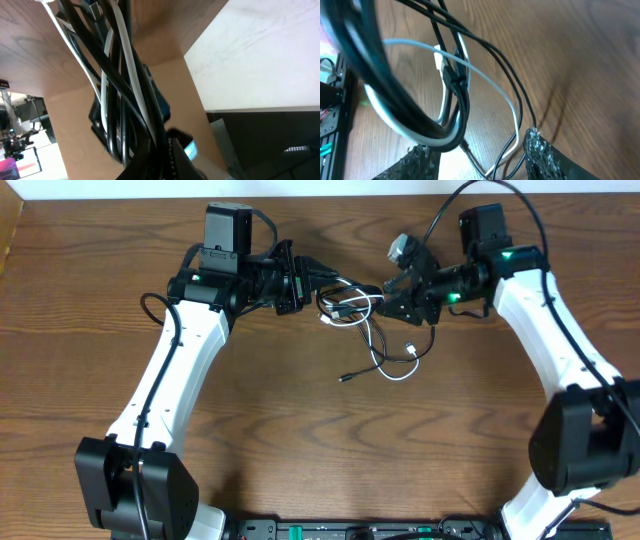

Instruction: Untangle cables

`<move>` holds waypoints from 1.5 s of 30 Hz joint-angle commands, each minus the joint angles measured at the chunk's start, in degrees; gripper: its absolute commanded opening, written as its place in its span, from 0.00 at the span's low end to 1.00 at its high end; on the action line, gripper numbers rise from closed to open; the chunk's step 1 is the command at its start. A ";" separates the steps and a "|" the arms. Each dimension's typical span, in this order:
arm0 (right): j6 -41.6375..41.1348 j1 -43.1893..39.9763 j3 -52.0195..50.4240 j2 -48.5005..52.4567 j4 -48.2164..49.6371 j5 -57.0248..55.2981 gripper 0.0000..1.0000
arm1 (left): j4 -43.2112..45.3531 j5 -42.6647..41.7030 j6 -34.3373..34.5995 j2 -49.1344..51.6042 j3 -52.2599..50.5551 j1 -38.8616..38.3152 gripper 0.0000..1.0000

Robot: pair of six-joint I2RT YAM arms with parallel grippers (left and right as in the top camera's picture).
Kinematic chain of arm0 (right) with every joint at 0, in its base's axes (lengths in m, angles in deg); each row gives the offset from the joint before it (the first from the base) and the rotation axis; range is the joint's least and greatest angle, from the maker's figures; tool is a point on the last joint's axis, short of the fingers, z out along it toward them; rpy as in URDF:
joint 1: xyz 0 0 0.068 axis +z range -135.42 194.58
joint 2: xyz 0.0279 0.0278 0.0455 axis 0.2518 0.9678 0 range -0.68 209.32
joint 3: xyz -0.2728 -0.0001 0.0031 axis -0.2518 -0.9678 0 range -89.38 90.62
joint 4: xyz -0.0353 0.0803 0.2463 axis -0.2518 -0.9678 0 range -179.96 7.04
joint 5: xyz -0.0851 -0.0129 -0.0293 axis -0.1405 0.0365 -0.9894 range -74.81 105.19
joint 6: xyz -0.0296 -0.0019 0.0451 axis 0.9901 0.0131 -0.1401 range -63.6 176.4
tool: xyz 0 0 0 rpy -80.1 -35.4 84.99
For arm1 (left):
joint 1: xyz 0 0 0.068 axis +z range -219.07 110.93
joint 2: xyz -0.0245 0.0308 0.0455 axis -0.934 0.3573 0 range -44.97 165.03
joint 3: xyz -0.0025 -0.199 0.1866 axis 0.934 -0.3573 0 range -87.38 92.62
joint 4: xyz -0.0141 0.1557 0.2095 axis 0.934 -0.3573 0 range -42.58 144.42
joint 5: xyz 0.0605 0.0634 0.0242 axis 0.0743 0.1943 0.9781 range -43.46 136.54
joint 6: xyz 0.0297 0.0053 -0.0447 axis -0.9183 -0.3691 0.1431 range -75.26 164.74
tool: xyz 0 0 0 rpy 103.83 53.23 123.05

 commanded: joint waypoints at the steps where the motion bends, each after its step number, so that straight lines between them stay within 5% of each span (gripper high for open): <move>1: 2.58 0.61 0.31 -0.09 0.37 5.66 0.48 | 0.20 -1.49 3.67 -0.22 0.15 0.15 0.07; 11: 2.49 1.97 0.31 1.60 2.05 7.98 0.29 | 0.20 -1.49 3.67 -0.22 0.15 0.15 0.08; 16: 2.08 1.84 0.31 1.60 2.49 7.26 0.10 | 0.20 -1.46 3.67 -0.22 0.15 0.15 0.07; 18: -1.44 1.46 0.31 1.60 2.40 3.98 0.01 | 0.20 -1.07 3.67 -0.22 0.15 0.15 0.07; 22: -8.63 0.11 0.33 1.46 1.29 -0.46 0.01 | -0.11 3.13 2.47 -0.22 0.15 0.00 0.07; 29: -25.00 -1.53 0.35 -1.38 2.45 -6.34 0.01 | -9.70 23.82 -19.96 -0.22 0.13 -0.61 0.08; 35: -54.16 0.15 0.35 -2.40 2.89 -21.97 0.02 | -20.24 42.07 -35.47 -0.22 0.13 -0.72 0.08; 39: -63.71 3.48 0.33 -2.40 2.54 -34.82 0.01 | -22.21 43.52 -40.81 -0.22 0.13 -0.72 0.08; 45: -65.46 8.39 0.33 -2.38 6.58 -38.36 0.01 | -22.21 43.43 -47.43 -0.22 0.13 -0.72 0.07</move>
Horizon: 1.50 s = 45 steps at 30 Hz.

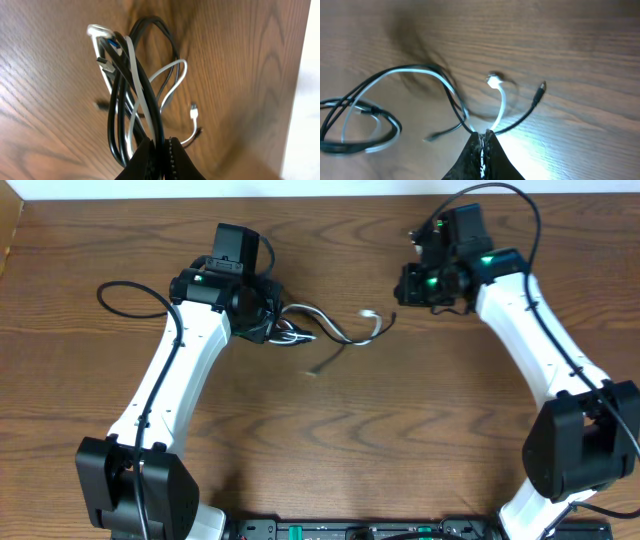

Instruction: Untangle cables

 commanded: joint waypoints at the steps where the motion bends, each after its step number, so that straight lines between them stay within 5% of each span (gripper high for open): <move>1: -5.05 2.86 0.33 -1.38 1.51 -5.29 0.01 | -0.17 2.40 -6.45 -0.22 0.13 -0.07 0.08; 4: -2.95 3.52 0.33 -1.38 2.56 -5.01 0.02 | 0.72 1.22 -6.56 -0.22 0.13 -0.07 0.08; 10: 7.58 1.81 0.33 -1.38 3.21 4.85 0.29 | 4.81 -3.61 -6.56 -0.22 0.15 -0.07 0.08; 17: 34.73 -0.04 0.33 -1.38 1.20 30.34 0.54 | 13.79 -16.24 -18.32 -0.22 0.15 -0.07 0.08; 21: 38.97 -0.04 0.35 -1.55 1.49 31.21 0.53 | 17.25 -21.97 -17.81 -0.22 0.15 -0.07 0.07; 39: 47.71 3.61 0.35 -4.48 2.27 28.96 0.51 | 16.37 -24.41 5.49 -0.22 0.15 -0.33 0.07; 45: 48.63 6.71 0.35 -4.46 2.27 18.71 0.40 | 16.37 -27.78 7.28 -0.22 0.15 -0.35 0.07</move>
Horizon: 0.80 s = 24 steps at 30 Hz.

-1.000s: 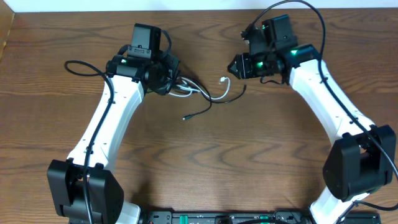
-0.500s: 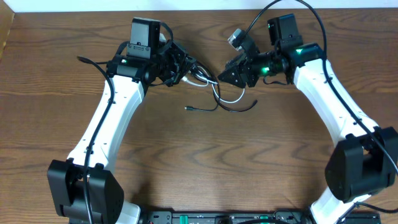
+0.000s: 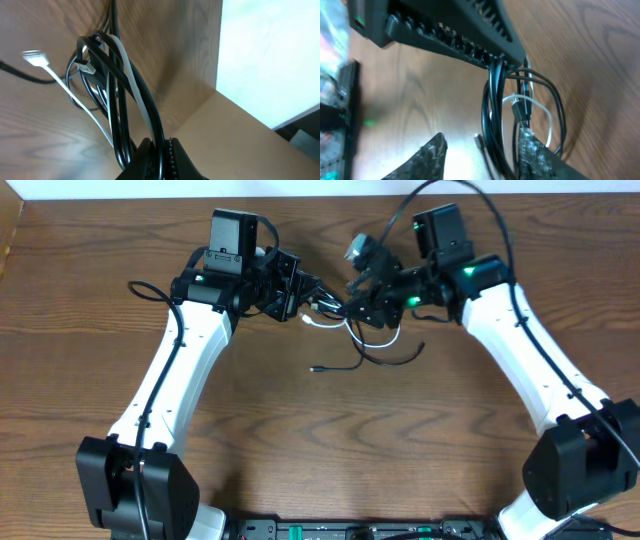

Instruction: Untangle cables

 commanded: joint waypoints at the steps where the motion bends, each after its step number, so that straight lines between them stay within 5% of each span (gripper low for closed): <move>1: 1.88 1.70 0.35 -0.83 -0.15 -6.86 0.38 | 0.09 -3.34 2.27 -0.22 0.15 -0.20 0.08; 7: 1.88 3.93 0.35 -0.83 0.52 -10.71 0.33 | -0.11 -4.37 2.25 -0.22 0.15 -0.20 0.07; 14: -1.95 4.24 0.35 -0.85 1.64 -12.76 0.03 | -0.68 -3.04 2.21 -0.22 0.15 -0.17 0.08; 24: -11.30 2.16 0.37 -5.20 2.08 -12.46 0.01 | -11.96 18.86 1.79 -0.22 0.13 -0.17 0.08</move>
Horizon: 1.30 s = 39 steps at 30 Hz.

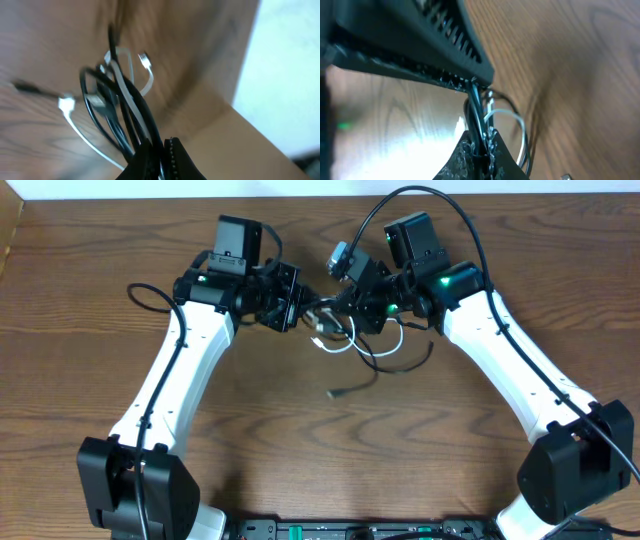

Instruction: Untangle cables

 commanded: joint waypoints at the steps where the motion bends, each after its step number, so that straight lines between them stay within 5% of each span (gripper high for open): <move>1: -4.15 -2.19 0.50 -5.35 0.68 -1.86 0.01 | -3.93 13.88 0.00 -0.22 0.11 0.68 0.08; 17: -12.55 -9.49 0.50 -9.05 1.55 -2.08 0.01 | -7.50 19.47 -7.13 -0.20 0.11 0.68 0.08; 24: -25.90 -12.90 0.50 -9.05 1.64 -17.40 0.01 | -7.52 19.50 -7.15 -0.20 0.11 0.68 0.08; 31: -28.74 -14.86 0.50 -9.05 1.66 -21.24 0.01 | -8.39 19.47 -7.15 -0.20 0.11 0.66 0.08; 39: -27.98 -14.82 0.50 -9.05 1.66 -21.20 0.24 | -7.43 17.92 -7.10 -0.20 0.11 0.68 0.08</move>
